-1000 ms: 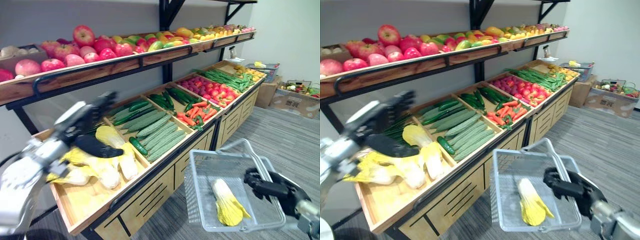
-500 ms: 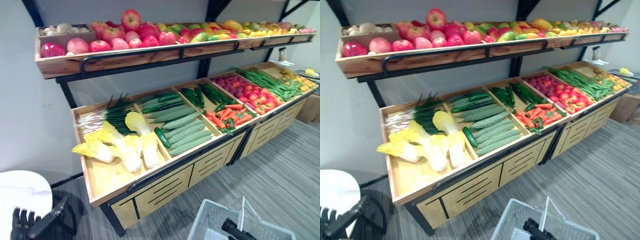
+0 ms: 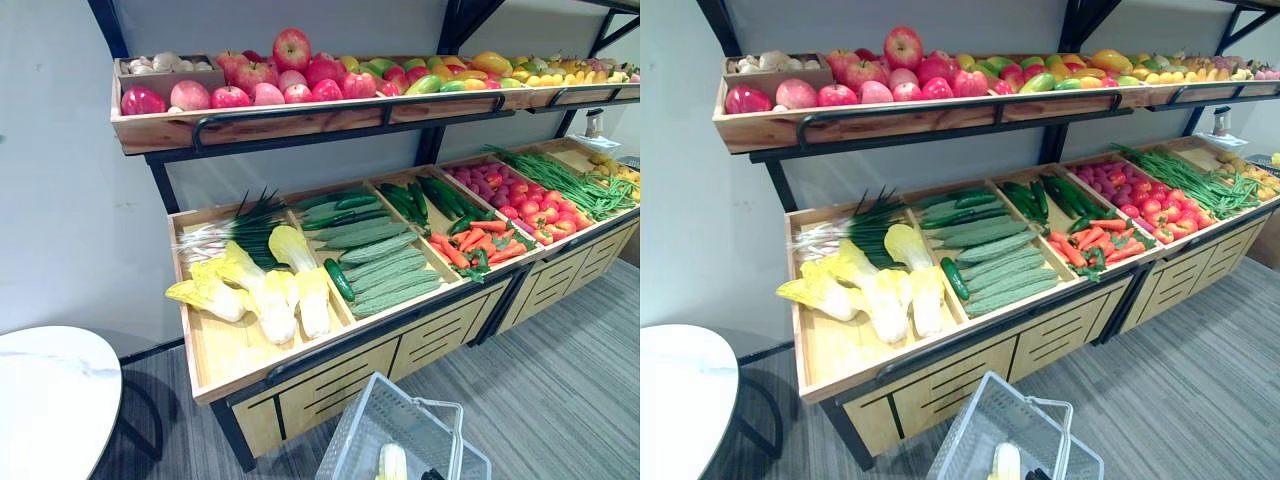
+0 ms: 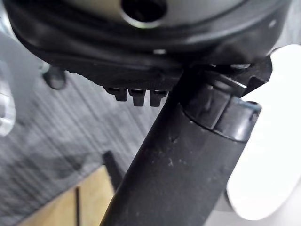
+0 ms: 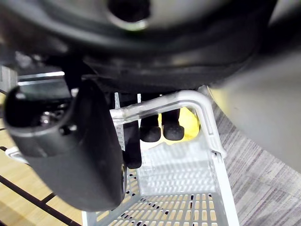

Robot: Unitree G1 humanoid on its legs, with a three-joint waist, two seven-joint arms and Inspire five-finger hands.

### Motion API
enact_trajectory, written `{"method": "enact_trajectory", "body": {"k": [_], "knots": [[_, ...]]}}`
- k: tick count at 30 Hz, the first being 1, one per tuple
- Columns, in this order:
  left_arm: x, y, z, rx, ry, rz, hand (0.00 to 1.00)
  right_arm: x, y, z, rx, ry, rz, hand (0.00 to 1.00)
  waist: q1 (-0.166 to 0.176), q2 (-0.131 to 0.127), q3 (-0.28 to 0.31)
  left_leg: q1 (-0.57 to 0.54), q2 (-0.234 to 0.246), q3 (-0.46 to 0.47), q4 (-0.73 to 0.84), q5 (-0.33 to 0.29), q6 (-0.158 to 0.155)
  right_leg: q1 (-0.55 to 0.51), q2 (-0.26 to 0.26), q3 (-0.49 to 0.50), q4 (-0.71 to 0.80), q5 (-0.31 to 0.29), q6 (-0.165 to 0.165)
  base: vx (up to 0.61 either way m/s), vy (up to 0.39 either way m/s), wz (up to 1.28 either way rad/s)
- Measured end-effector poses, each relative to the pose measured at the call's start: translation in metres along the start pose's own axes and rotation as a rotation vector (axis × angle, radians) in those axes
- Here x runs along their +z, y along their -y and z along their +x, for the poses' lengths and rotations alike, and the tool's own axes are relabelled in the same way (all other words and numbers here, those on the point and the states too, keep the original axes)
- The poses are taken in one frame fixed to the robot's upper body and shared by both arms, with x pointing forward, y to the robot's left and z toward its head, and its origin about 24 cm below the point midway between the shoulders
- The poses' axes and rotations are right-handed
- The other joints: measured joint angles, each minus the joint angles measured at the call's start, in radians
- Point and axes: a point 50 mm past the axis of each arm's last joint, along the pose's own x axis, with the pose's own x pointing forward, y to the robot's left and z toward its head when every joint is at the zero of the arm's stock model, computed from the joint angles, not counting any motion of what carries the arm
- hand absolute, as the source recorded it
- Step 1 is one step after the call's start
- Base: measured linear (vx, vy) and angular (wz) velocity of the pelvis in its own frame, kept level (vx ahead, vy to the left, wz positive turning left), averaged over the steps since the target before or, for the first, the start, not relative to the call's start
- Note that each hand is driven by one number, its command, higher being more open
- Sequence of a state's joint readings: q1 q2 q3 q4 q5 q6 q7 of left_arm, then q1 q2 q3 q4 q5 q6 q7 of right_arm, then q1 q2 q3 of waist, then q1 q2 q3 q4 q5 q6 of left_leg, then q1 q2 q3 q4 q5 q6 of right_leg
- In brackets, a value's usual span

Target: Pick vegetable in the basket

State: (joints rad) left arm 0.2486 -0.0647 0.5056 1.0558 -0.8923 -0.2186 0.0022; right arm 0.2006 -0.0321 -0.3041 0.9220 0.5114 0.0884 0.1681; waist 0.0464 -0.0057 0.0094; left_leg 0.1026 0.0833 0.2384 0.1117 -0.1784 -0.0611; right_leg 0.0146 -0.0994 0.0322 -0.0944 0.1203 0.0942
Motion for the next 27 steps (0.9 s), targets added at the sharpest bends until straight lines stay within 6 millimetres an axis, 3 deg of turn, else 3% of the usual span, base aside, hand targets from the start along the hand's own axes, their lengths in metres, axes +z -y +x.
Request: {"method": "enact_trajectory", "body": {"k": [5,12,17,23,25,27], "knots": [[-0.007,-0.003,0.001,-0.106,-0.146,0.129,1.0,-0.003,0.005,0.002,-0.034,0.007,0.074,0.0,0.002,-0.001,0.009,0.025,0.004,0.032,-0.019,-0.002,-0.003,0.002,0.011,0.027,0.008,-0.006,0.001,0.02,-0.011,-0.16],[-0.002,0.017,0.008,-0.256,-0.31,0.45,1.0,-0.004,0.009,0.003,-0.056,-0.017,0.013,0.0,-0.007,-0.003,0.029,0.051,0.018,0.09,-0.023,-0.011,-0.013,-0.02,0.035,0.068,0.039,-0.011,-0.007,-0.01,-0.009,-0.25],[0.0,0.018,0.009,-0.271,-0.316,0.532,1.0,-0.001,0.012,0.003,-0.063,-0.011,-0.013,0.0,-0.019,-0.009,0.032,0.05,0.019,0.125,-0.021,-0.016,-0.017,-0.045,0.044,0.104,0.045,-0.011,-0.008,-0.01,0.003,-0.24],[0.009,0.018,0.011,-0.286,-0.291,0.566,1.0,-0.001,0.004,0.005,-0.034,-0.011,-0.062,0.0,-0.025,-0.037,0.047,0.066,0.024,0.199,0.006,-0.039,-0.016,-0.08,0.063,0.171,0.08,-0.008,-0.006,0.01,0.026,-0.38],[0.011,0.017,0.012,-0.283,-0.285,0.566,1.0,-0.001,0.003,0.005,-0.029,-0.012,-0.066,0.0,-0.025,-0.043,0.053,0.077,0.031,0.247,0.015,-0.049,-0.016,-0.099,0.079,0.135,0.09,0.021,-0.011,-0.03,0.029,-0.77],[0.014,0.013,0.012,-0.271,-0.276,0.55,1.0,0.001,-0.005,0.007,0.006,-0.013,-0.118,0.0,-0.022,-0.037,0.069,0.101,0.046,0.363,0.019,-0.057,-0.015,-0.108,0.113,-0.049,0.061,0.092,-0.085,-0.07,-0.013,-1.38]]}}
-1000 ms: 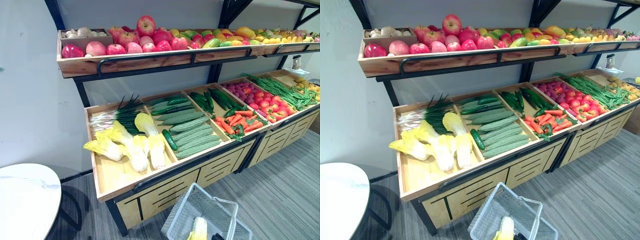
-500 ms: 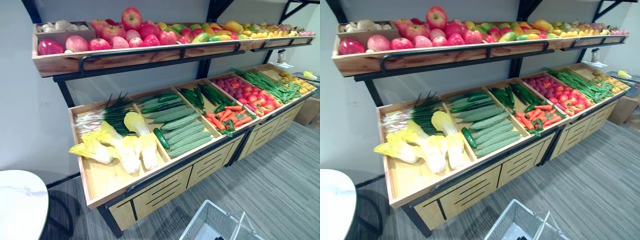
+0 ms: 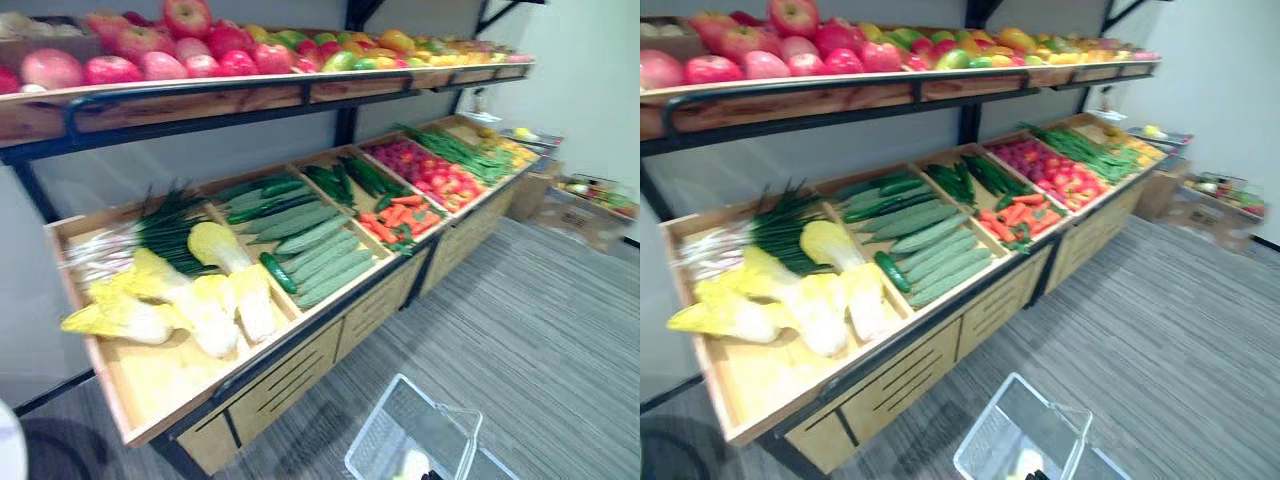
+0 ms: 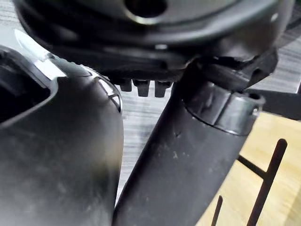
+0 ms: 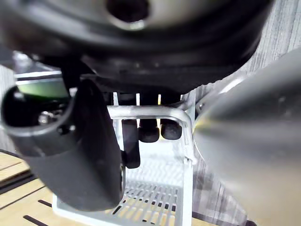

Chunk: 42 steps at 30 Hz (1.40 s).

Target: Pick vegetable in the basket

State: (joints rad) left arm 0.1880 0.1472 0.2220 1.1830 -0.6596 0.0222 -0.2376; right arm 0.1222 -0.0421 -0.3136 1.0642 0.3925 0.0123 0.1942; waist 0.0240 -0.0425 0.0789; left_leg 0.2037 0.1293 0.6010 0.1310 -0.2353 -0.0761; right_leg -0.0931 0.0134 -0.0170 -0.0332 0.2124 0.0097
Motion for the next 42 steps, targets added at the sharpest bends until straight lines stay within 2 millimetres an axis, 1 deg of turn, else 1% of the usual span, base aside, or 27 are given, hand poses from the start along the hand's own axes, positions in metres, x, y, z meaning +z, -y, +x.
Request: {"method": "enact_trajectory", "body": {"k": [1,2,3,4,5,6,8,9,11,14,17,19,20,21,22,23,24,25,26,27,29,31,33,34,36,39,42], "knots": [[0.001,-0.001,0.0,0.003,0.005,0.001,1.0,0.001,-0.003,0.001,0.011,0.002,-0.006,0.0,0.0,-0.008,0.009,0.009,-0.002,0.031,0.001,-0.002,0.003,0.001,0.001,-0.058,-0.009,-0.003,-0.023,-0.12,-0.078,-1.34],[0.003,-0.003,-0.001,0.007,0.016,0.002,1.0,0.004,-0.005,0.002,0.019,0.004,-0.01,0.0,0.0,-0.018,0.023,0.021,-0.008,0.075,0.0,-0.005,0.005,0.003,-0.012,-0.159,-0.009,-0.058,-0.084,-0.12,-0.08,-1.17],[0.001,-0.001,0.0,0.004,0.013,0.002,1.0,0.009,-0.005,0.003,0.013,0.018,-0.008,0.0,-0.002,0.001,0.035,0.036,0.003,0.123,-0.005,-0.005,0.002,-0.002,-0.031,-0.297,0.025,-0.107,-0.094,-0.08,-0.05,-1.34],[0.001,-0.001,0.0,0.001,0.01,0.007,1.0,0.013,-0.006,0.004,0.013,0.025,-0.013,0.0,0.0,0.004,0.044,0.047,0.006,0.166,-0.002,-0.003,-0.002,-0.008,-0.053,-0.388,0.056,-0.123,-0.099,0.0,0.02,-1.09],[0.001,-0.002,-0.001,0.004,0.009,0.011,1.0,0.013,-0.006,0.004,0.014,0.021,-0.015,0.0,0.0,0.0,0.046,0.053,0.002,0.179,-0.001,-0.002,-0.004,-0.008,-0.059,-0.403,0.057,-0.116,-0.09,0.03,0.029,-1.01],[0.0,-0.004,-0.002,0.011,0.001,0.012,1.0,0.011,-0.007,0.004,0.015,0.011,-0.009,0.0,-0.002,-0.006,0.052,0.066,-0.014,0.156,0.004,-0.001,-0.006,-0.008,-0.054,-0.37,0.058,-0.068,-0.068,0.03,-0.003,-0.67],[0.001,0.001,0.0,0.003,-0.012,0.035,1.0,0.013,-0.007,0.004,0.009,0.012,-0.01,0.0,-0.009,0.005,0.054,0.074,-0.009,0.091,0.005,0.002,-0.007,-0.012,-0.046,-0.35,0.071,-0.076,-0.07,0.01,-0.085,-0.5],[0.001,0.003,0.001,0.001,-0.024,0.046,1.0,0.015,-0.006,0.005,-0.001,0.015,-0.007,0.0,-0.024,0.001,0.056,0.075,-0.007,0.076,-0.007,-0.001,-0.011,-0.018,-0.039,-0.349,0.072,-0.082,-0.074,0.0,-0.094,-0.21],[0.004,0.007,0.003,-0.01,-0.025,0.05,1.0,0.018,-0.005,0.005,-0.013,0.024,0.007,0.0,-0.034,0.013,0.057,0.07,0.002,0.073,-0.023,-0.016,-0.029,-0.029,-0.028,-0.353,0.069,-0.082,-0.076,-0.04,-0.073,-0.1],[0.005,0.008,0.003,-0.013,-0.023,0.06,1.0,0.02,0.001,0.004,-0.04,0.016,0.012,0.0,-0.039,0.009,0.06,0.057,0.015,0.069,-0.021,-0.022,-0.031,-0.031,-0.014,-0.36,0.052,-0.083,-0.076,-0.03,-0.088,-0.02],[0.009,0.011,0.005,-0.023,-0.03,0.114,1.0,0.02,0.006,0.003,-0.066,0.012,0.029,0.0,-0.046,0.018,0.059,0.044,0.029,0.056,-0.022,-0.008,-0.047,-0.039,-0.005,-0.375,0.053,-0.091,-0.087,0.03,-0.068,0.13],[0.014,0.014,0.006,-0.03,-0.039,0.164,1.0,0.018,0.008,0.003,-0.079,0.009,0.047,0.0,-0.053,0.021,0.058,0.032,0.039,0.047,-0.022,-0.002,-0.058,-0.052,-0.002,-0.385,0.066,-0.104,-0.094,0.05,-0.061,0.12],[0.017,0.014,0.006,-0.03,-0.042,0.183,1.0,0.017,0.008,0.003,-0.087,0.005,0.044,0.0,-0.058,0.023,0.056,0.028,0.053,0.052,-0.012,-0.002,-0.073,-0.066,0.007,-0.384,0.088,-0.124,-0.096,0.09,-0.087,-0.05],[0.021,0.012,0.006,-0.024,-0.033,0.193,1.0,0.015,0.008,0.002,-0.087,0.001,0.053,0.0,-0.068,0.02,0.055,0.016,0.082,0.046,0.066,-0.015,-0.106,-0.074,0.015,-0.38,0.106,-0.157,-0.104,0.08,-0.074,-0.13],[0.023,0.011,0.005,-0.023,-0.026,0.194,1.0,0.013,0.008,0.002,-0.089,-0.004,0.053,0.0,-0.068,0.017,0.054,0.004,0.09,0.042,0.1,-0.015,-0.107,-0.075,0.018,-0.375,0.11,-0.16,-0.107,0.13,-0.139,-0.29],[0.031,0.01,0.005,-0.025,0.013,0.184,1.0,0.01,0.008,0.002,-0.084,-0.018,0.038,0.0,-0.068,0.008,0.046,-0.074,0.132,-0.021,0.294,-0.013,-0.091,-0.072,0.026,-0.344,0.115,-0.168,-0.113,0.13,-0.174,-0.61],[0.04,0.017,0.005,-0.06,0.071,0.166,1.0,0.013,0.009,0.002,-0.081,-0.017,0.028,0.0,-0.056,-0.001,0.045,-0.179,0.153,-0.156,0.504,0.008,-0.027,-0.069,0.025,-0.293,0.121,-0.177,-0.128,0.15,-0.185,-0.91],[0.039,0.021,0.006,-0.08,0.08,0.155,1.0,0.015,0.011,0.002,-0.084,-0.015,0.019,0.0,-0.038,0.002,0.047,-0.203,0.132,-0.225,0.541,-0.011,-0.016,-0.065,0.028,-0.255,0.123,-0.178,-0.129,0.12,-0.091,-1.52],[0.035,0.031,0.008,-0.12,0.09,0.111,1.0,0.021,0.014,0.002,-0.09,-0.016,-0.021,0.0,-0.015,0.013,0.052,-0.223,0.083,-0.314,0.533,-0.068,-0.014,-0.049,0.038,-0.175,0.115,-0.178,-0.128,0.12,-0.012,-1.64],[0.031,0.037,0.009,-0.138,0.092,0.087,1.0,0.025,0.017,0.002,-0.097,-0.015,-0.038,0.0,-0.016,0.029,0.06,-0.229,0.068,-0.341,0.511,-0.095,-0.012,-0.019,0.046,-0.136,0.106,-0.178,-0.128,0.12,0.002,-1.64],[0.025,0.041,0.01,-0.143,0.101,0.076,1.0,0.024,0.025,0.0,-0.118,-0.027,-0.043,0.0,-0.032,0.047,0.068,-0.257,0.054,-0.394,0.411,-0.102,-0.02,0.037,0.056,-0.077,0.082,-0.181,-0.123,0.12,0.037,-1.1],[0.028,0.043,0.01,-0.162,0.124,0.072,1.0,0.018,0.032,-0.003,-0.137,-0.056,-0.031,0.0,-0.031,0.044,0.068,-0.3,0.05,-0.442,0.307,-0.092,-0.02,0.05,0.056,-0.041,0.079,-0.188,-0.111,0.11,0.048,-0.73],[0.026,0.044,0.01,-0.16,0.125,0.062,1.0,0.009,0.043,-0.009,-0.168,-0.075,-0.001,0.0,-0.033,0.049,0.067,-0.316,0.049,-0.491,0.175,-0.03,-0.013,0.067,0.059,-0.01,0.072,-0.194,-0.099,0.13,0.05,-0.52],[0.025,0.044,0.01,-0.153,0.122,0.057,1.0,0.004,0.049,-0.012,-0.186,-0.086,0.011,0.0,-0.033,0.053,0.064,-0.305,0.046,-0.51,0.133,0.02,-0.02,0.079,0.061,0.002,0.067,-0.201,-0.088,0.21,0.087,-0.38],[0.022,0.041,0.01,-0.138,0.116,0.039,1.0,-0.002,0.054,-0.015,-0.2,-0.095,0.026,0.0,-0.036,0.058,0.06,-0.277,0.035,-0.513,0.092,0.077,-0.029,0.082,0.06,0.024,0.067,-0.211,-0.069,0.23,0.104,-0.33],[0.018,0.036,0.01,-0.114,0.103,0.011,1.0,-0.008,0.055,-0.016,-0.208,-0.096,0.081,0.0,-0.041,0.056,0.06,-0.245,0.035,-0.464,0.087,0.121,-0.02,0.088,0.055,0.066,0.081,-0.23,-0.039,0.22,0.118,-0.41],[0.015,0.034,0.01,-0.106,0.066,0.051,1.0,-0.013,0.059,-0.019,-0.212,-0.09,0.125,0.0,-0.056,0.055,0.048,-0.194,0.007,-0.431,0.037,0.121,-0.014,0.098,0.029,0.076,0.084,-0.245,-0.02,0.22,0.103,-0.28]]}}
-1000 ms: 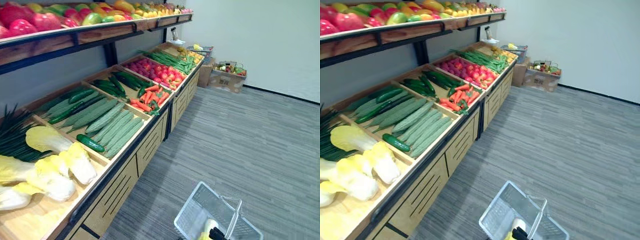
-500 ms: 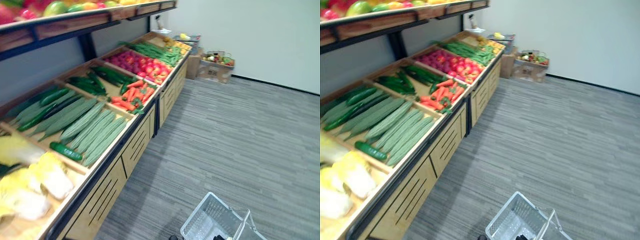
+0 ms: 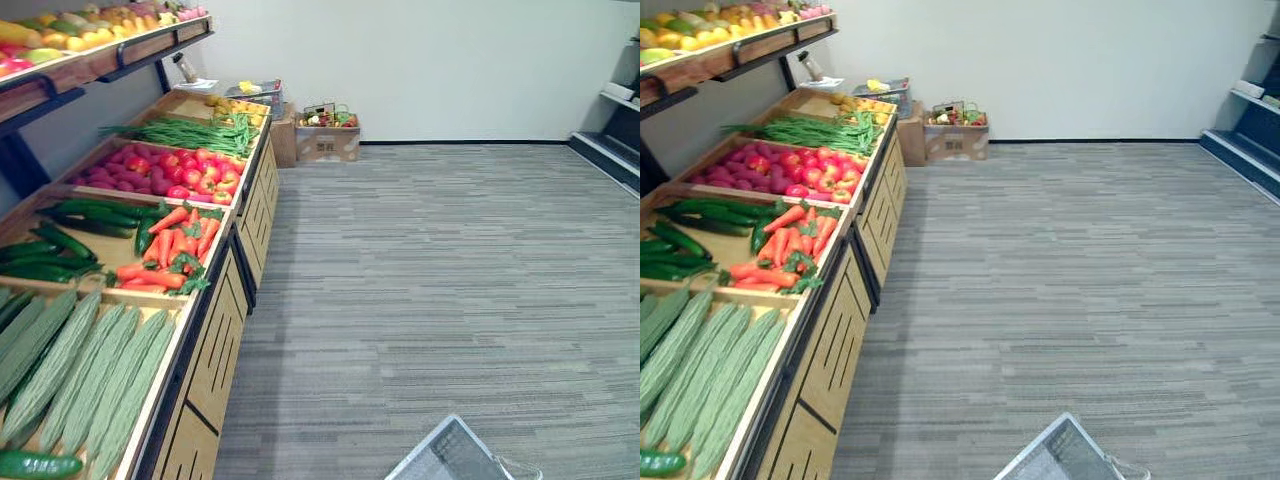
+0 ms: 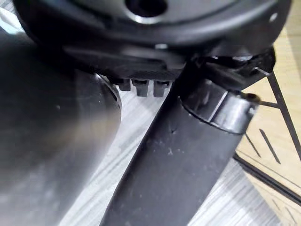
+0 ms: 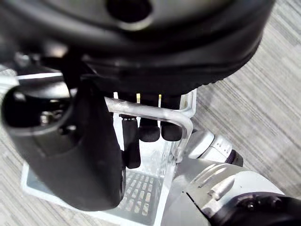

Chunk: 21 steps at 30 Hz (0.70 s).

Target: Pick vegetable in the basket

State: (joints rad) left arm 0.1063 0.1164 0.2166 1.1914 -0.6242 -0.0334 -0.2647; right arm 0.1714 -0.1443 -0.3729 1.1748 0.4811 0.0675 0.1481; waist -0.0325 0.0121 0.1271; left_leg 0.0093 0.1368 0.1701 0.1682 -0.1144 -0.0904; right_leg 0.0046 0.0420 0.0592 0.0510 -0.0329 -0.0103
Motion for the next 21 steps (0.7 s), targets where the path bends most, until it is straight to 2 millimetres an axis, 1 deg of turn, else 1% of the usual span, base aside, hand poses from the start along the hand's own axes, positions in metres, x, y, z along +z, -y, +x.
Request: {"method": "enact_trajectory", "body": {"k": [1,2,4,5,10,15,18,21], "knots": [[0.0,0.001,0.0,-0.002,-0.007,0.005,1.0,-0.001,0.0,0.0,0.004,0.001,0.005,0.0,-0.001,0.002,-0.001,0.007,-0.005,0.006,-0.01,0.001,0.001,0.0,-0.004,0.0,0.0,0.001,0.0,0.24,0.106,-0.34],[0.0,0.003,0.002,-0.006,-0.021,0.008,1.0,-0.002,0.002,0.0,0.007,0.001,0.032,0.0,-0.001,0.007,-0.006,0.024,-0.016,0.013,-0.031,0.001,0.004,-0.001,-0.012,0.0,-0.004,0.003,0.004,0.24,0.101,-0.32],[0.004,0.006,0.004,-0.016,-0.019,0.021,1.0,-0.004,0.002,-0.001,0.009,-0.008,0.047,0.0,-0.003,0.01,-0.009,0.031,-0.023,0.014,-0.046,0.001,0.004,-0.001,-0.014,-0.001,-0.013,0.01,0.014,0.19,0.075,-0.2],[0.01,0.007,0.005,-0.022,-0.03,0.152,1.0,-0.003,-0.01,0.002,0.06,-0.05,-0.019,0.0,0.019,-0.033,-0.052,0.028,-0.036,-0.012,-0.093,0.007,0.02,0.012,-0.024,-0.075,-0.153,0.089,0.036,0.02,0.031,-0.05],[0.01,0.007,0.005,-0.023,-0.03,0.152,1.0,-0.003,-0.01,0.002,0.06,-0.05,-0.019,0.0,0.019,-0.033,-0.052,0.024,-0.032,-0.012,-0.095,0.009,0.022,0.005,-0.023,-0.076,-0.153,0.086,0.037,-0.03,0.011,-0.01],[0.007,0.009,0.006,-0.004,-0.033,0.147,1.0,-0.005,-0.015,0.003,0.036,-0.052,-0.026,0.0,0.019,-0.029,-0.052,0.027,-0.027,-0.011,-0.113,0.011,0.017,-0.001,-0.012,-0.083,-0.153,0.082,0.022,0.04,-0.014,-0.01],[0.005,0.01,0.006,0.015,-0.035,0.142,1.0,-0.005,-0.019,0.004,0.033,-0.055,-0.045,0.0,0.022,-0.028,-0.052,0.045,-0.02,-0.007,-0.124,0.009,0.015,0.002,-0.003,-0.114,-0.149,0.089,0.015,0.07,-0.041,-0.14],[0.003,0.01,0.006,0.037,-0.037,0.139,1.0,-0.005,-0.021,0.005,0.014,-0.059,-0.074,0.0,0.022,-0.024,-0.052,0.061,-0.021,-0.008,-0.129,0.009,0.015,0.015,-0.003,-0.118,-0.149,0.09,0.015,0.07,-0.006,-0.07]]}}
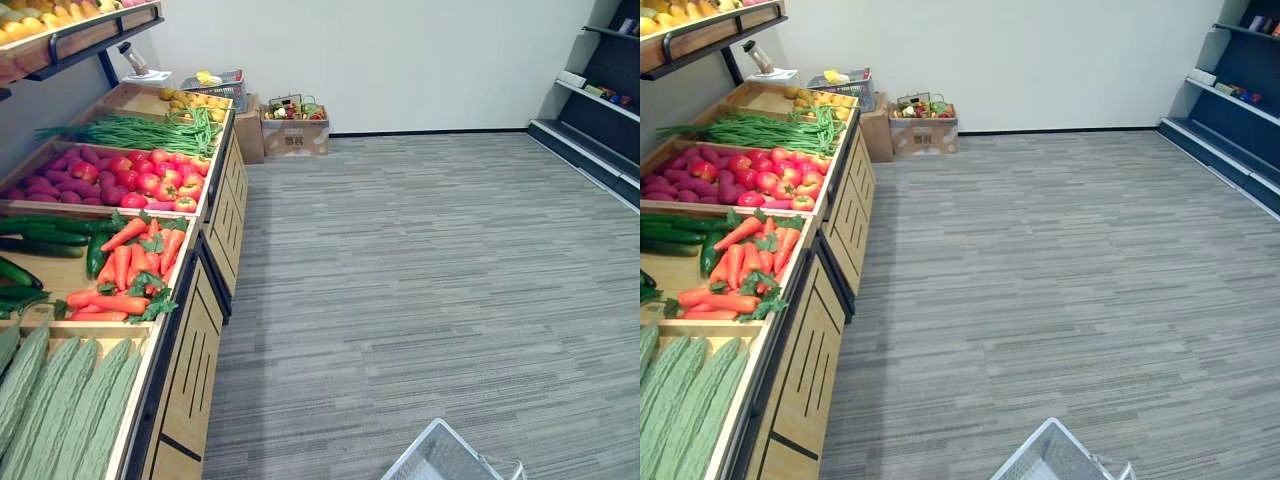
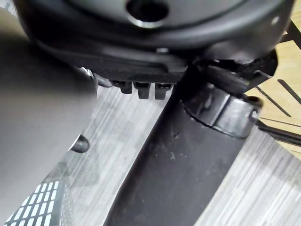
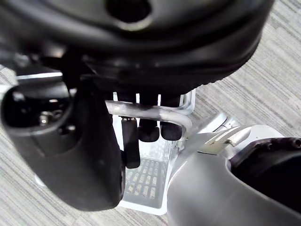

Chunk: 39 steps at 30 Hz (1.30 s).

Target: Pick vegetable in the basket

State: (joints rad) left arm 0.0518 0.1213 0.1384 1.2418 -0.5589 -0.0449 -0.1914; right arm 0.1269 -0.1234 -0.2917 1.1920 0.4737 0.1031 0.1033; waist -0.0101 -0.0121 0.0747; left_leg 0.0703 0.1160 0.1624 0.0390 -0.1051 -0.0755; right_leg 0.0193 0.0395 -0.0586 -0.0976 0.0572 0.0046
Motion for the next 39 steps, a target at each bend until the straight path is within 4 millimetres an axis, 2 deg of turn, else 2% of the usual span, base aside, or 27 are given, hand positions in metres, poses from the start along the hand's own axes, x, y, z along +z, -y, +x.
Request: {"method": "enact_trajectory", "body": {"k": [4,5,8,9,10,11,12,13,16,17,18,19,21,22,23,24,25,26,28,30,31,33,35,36,37,38,39], "knots": [[-0.001,0.001,0.0,0.012,0.007,-0.001,1.0,0.0,-0.002,0.001,-0.02,0.0,-0.007,0.0,0.002,-0.001,0.0,0.003,-0.009,-0.003,0.004,-0.002,0.004,0.004,-0.005,-0.01,0.001,0.008,0.008,-0.03,0.045,-0.01],[0.0,0.003,0.001,0.005,0.013,-0.001,1.0,0.002,-0.003,0.001,-0.034,0.008,-0.002,0.0,0.003,0.003,0.007,-0.019,-0.008,-0.006,0.099,-0.062,0.022,-0.002,-0.02,-0.013,0.055,0.0,0.014,-0.17,0.214,-0.06],[0.002,0.004,0.001,0.001,0.023,0.0,1.0,0.003,-0.006,0.001,-0.02,0.011,-0.007,0.0,0.003,-0.003,0.021,-0.035,-0.02,0.002,0.129,-0.075,0.036,-0.026,-0.043,-0.017,0.101,-0.031,0.015,-0.16,0.145,-0.11],[0.003,0.005,0.001,-0.001,0.029,-0.003,1.0,0.003,-0.007,0.001,-0.02,0.012,-0.006,0.0,0.005,-0.007,0.025,-0.041,-0.032,0.008,0.137,-0.081,0.042,-0.051,-0.056,-0.017,0.14,-0.055,0.026,-0.1,0.119,-0.1],[0.006,0.003,0.001,0.001,0.039,-0.006,1.0,0.005,-0.008,0.001,-0.017,0.021,0.001,0.0,0.005,-0.014,0.033,-0.049,-0.051,-0.013,0.14,-0.095,0.067,-0.09,-0.074,-0.024,0.223,-0.092,0.051,-0.11,0.129,-0.1],[0.005,0.006,0.001,-0.003,0.044,-0.029,1.0,0.008,-0.009,0.001,-0.014,0.036,0.047,0.0,-0.001,-0.012,0.047,-0.038,-0.069,-0.046,0.134,-0.109,0.104,-0.175,-0.104,-0.043,0.408,-0.117,0.096,-0.11,0.101,0.16],[0.004,0.006,0.001,-0.002,0.036,-0.032,1.0,0.011,-0.008,0.001,-0.01,0.053,0.105,0.0,-0.017,-0.001,0.077,-0.021,-0.058,-0.057,0.146,-0.108,0.107,-0.223,-0.111,-0.06,0.514,-0.138,0.092,-0.11,0.043,0.3],[0.002,0.003,0.0,0.006,0.026,-0.032,1.0,0.008,-0.006,0.0,-0.015,0.044,0.11,0.0,-0.026,-0.003,0.075,-0.017,-0.051,-0.063,0.154,-0.108,0.107,-0.222,-0.107,-0.057,0.486,-0.143,0.083,-0.1,0.003,0.55],[0.007,-0.009,-0.003,0.034,0.051,-0.067,1.0,-0.01,-0.008,0.0,-0.014,0.007,0.153,0.0,-0.02,-0.049,0.069,-0.003,-0.056,-0.078,0.136,-0.109,0.104,-0.247,-0.124,-0.011,0.297,-0.139,0.077,-0.01,-0.089,0.41],[0.007,-0.01,-0.003,0.035,0.058,-0.077,1.0,-0.01,-0.009,0.0,-0.012,0.007,0.155,0.0,-0.021,-0.051,0.07,-0.004,-0.052,-0.084,0.136,-0.112,0.099,-0.251,-0.127,-0.018,0.287,-0.13,0.076,0.14,-0.221,0.3],[0.005,-0.011,-0.004,0.04,0.062,-0.102,1.0,-0.011,-0.009,0.0,-0.017,0.004,0.156,0.0,-0.021,-0.05,0.068,0.007,-0.041,-0.097,0.134,-0.122,0.083,-0.25,-0.127,-0.041,0.291,-0.112,0.075,0.23,-0.255,0.22],[0.005,-0.011,-0.004,0.043,0.062,-0.102,1.0,-0.012,-0.009,0.0,-0.019,0.002,0.156,0.0,-0.017,-0.049,0.067,0.024,-0.027,-0.103,0.123,-0.132,0.064,-0.245,-0.125,-0.074,0.304,-0.082,0.055,0.3,-0.331,0.16],[0.002,-0.014,-0.005,0.054,0.059,-0.117,1.0,-0.012,-0.008,-0.001,-0.017,0.007,0.149,0.0,-0.015,-0.044,0.064,0.054,-0.001,-0.104,0.1,-0.147,0.038,-0.243,-0.12,-0.122,0.354,-0.068,0.037,0.27,-0.303,0.03],[-0.003,-0.017,-0.007,0.063,0.052,-0.133,1.0,-0.013,-0.007,-0.002,-0.021,0.005,0.143,0.0,-0.016,-0.033,0.055,0.087,0.033,-0.104,0.078,-0.158,0.02,-0.244,-0.102,-0.153,0.399,-0.086,0.009,0.3,-0.346,0.09],[-0.007,-0.019,-0.008,0.069,0.035,-0.137,1.0,-0.017,-0.003,-0.003,-0.03,-0.006,0.138,0.0,-0.016,-0.024,0.027,0.103,0.077,-0.104,0.063,-0.163,0.009,-0.244,-0.069,-0.177,0.428,-0.136,-0.015,0.31,-0.349,0.16],[-0.01,-0.021,-0.009,0.078,0.025,-0.14,1.0,-0.019,-0.003,-0.003,-0.035,-0.014,0.137,0.0,-0.016,-0.02,0.016,0.106,0.089,-0.105,0.082,-0.157,0.0,-0.245,-0.056,-0.189,0.438,-0.16,-0.026,0.28,-0.27,0.2],[-0.007,-0.023,-0.01,0.084,0.04,-0.164,1.0,-0.02,-0.004,-0.003,-0.036,-0.025,0.138,0.0,-0.014,-0.026,0.013,0.085,0.104,-0.11,0.145,-0.154,-0.005,-0.242,-0.049,-0.197,0.462,-0.18,-0.043,0.39,-0.325,0.23],[0.0,-0.022,-0.009,0.079,0.071,-0.191,1.0,-0.021,-0.005,-0.003,-0.044,-0.045,0.133,0.0,-0.015,-0.038,0.006,0.033,0.114,-0.128,0.291,-0.154,-0.004,-0.22,-0.05,-0.215,0.486,-0.215,-0.07,0.39,-0.324,0.25],[0.001,-0.02,-0.009,0.074,0.086,-0.217,1.0,-0.019,-0.005,-0.003,-0.057,-0.057,0.126,0.0,-0.012,-0.038,0.004,-0.022,0.126,-0.135,0.448,-0.128,0.011,-0.18,-0.048,-0.226,0.479,-0.243,-0.08,0.39,-0.341,0.24],[0.007,-0.014,-0.006,0.041,0.111,-0.249,1.0,-0.014,-0.002,-0.003,-0.064,-0.075,0.062,0.0,-0.008,-0.019,-0.004,-0.177,0.156,-0.148,0.743,-0.027,0.022,-0.089,-0.018,-0.238,0.39,-0.261,-0.086,0.36,-0.291,0.34],[0.011,-0.01,-0.005,0.023,0.123,-0.239,1.0,-0.014,-0.002,-0.003,-0.064,-0.089,0.044,0.0,0.001,-0.012,0.0,-0.24,0.169,-0.143,0.866,-0.049,0.021,-0.053,-0.005,-0.239,0.358,-0.256,-0.084,0.28,-0.18,0.19],[0.018,-0.005,-0.004,-0.005,0.148,-0.204,1.0,-0.014,0.001,-0.003,-0.077,-0.114,0.033,0.0,0.024,-0.021,0.006,-0.309,0.162,-0.104,0.927,-0.122,0.015,0.026,-0.004,-0.242,0.306,-0.25,-0.081,0.26,-0.108,-0.04],[0.022,-0.003,-0.003,-0.022,0.153,-0.16,1.0,-0.013,-0.001,-0.002,-0.072,-0.117,0.014,0.0,0.03,-0.042,0.021,-0.327,0.111,-0.033,0.773,-0.163,0.0,0.094,-0.024,-0.24,0.264,-0.248,-0.078,0.36,-0.07,-0.03],[0.024,0.0,-0.002,-0.035,0.159,-0.149,1.0,-0.009,-0.004,-0.001,-0.056,-0.099,0.011,0.0,0.031,-0.056,0.034,-0.333,0.047,-0.005,0.541,-0.148,-0.012,0.128,-0.043,-0.239,0.239,-0.248,-0.068,0.23,0.003,-0.02],[0.025,0.001,-0.002,-0.037,0.163,-0.149,1.0,-0.006,-0.005,-0.001,-0.044,-0.088,0.009,0.0,0.031,-0.055,0.044,-0.333,0.024,-0.006,0.444,-0.118,-0.013,0.14,-0.047,-0.239,0.231,-0.248,-0.062,0.29,0.054,-0.04],[0.026,0.005,-0.001,-0.048,0.162,-0.155,1.0,-0.002,-0.007,0.0,-0.033,-0.068,0.007,0.0,0.033,-0.051,0.065,-0.334,-0.01,-0.008,0.271,-0.031,-0.008,0.167,-0.051,-0.237,0.216,-0.255,-0.048,0.18,0.063,-0.06],[0.026,0.006,0.0,-0.052,0.162,-0.157,1.0,-0.001,-0.007,0.0,-0.037,-0.057,0.006,0.0,0.039,-0.05,0.076,-0.33,-0.022,-0.008,0.209,0.046,-0.001,0.181,-0.056,-0.233,0.209,-0.26,-0.04,0.39,0.129,-0.17]]}}
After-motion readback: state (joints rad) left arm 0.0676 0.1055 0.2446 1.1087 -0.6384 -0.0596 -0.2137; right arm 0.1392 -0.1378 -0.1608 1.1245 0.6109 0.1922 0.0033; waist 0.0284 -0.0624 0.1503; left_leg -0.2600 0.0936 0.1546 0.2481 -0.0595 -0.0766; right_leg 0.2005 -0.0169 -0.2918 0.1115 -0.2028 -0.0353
